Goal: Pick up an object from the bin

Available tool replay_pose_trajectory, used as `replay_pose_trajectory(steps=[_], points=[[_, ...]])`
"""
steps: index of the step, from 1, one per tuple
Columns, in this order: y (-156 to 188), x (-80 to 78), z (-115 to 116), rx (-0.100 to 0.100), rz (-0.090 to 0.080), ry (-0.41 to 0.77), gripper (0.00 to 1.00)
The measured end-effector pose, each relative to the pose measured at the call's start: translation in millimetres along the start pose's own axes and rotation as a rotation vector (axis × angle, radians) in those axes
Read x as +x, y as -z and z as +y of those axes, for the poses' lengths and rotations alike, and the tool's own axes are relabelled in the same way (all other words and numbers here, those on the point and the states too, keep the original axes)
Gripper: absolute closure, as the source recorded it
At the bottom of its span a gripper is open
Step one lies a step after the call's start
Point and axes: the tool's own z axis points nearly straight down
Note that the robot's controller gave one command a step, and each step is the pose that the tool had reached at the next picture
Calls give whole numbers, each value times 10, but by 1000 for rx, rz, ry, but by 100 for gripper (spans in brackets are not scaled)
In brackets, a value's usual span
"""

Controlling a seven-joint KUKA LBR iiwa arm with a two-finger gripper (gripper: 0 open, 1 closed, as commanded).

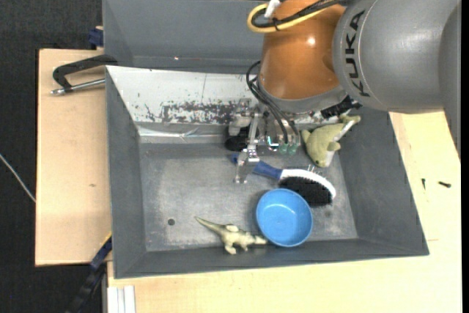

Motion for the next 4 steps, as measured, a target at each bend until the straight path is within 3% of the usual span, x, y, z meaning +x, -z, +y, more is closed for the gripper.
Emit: replay_pose_trajectory(steps=[1,2,3,4], points=[[132,45,-197,2,-8,241,0],[-915,69,-444,-5,-33,86,0],[-982,-275,-1024,3,-9,82,0],[-982,-267,-984,0,-8,85,100]])
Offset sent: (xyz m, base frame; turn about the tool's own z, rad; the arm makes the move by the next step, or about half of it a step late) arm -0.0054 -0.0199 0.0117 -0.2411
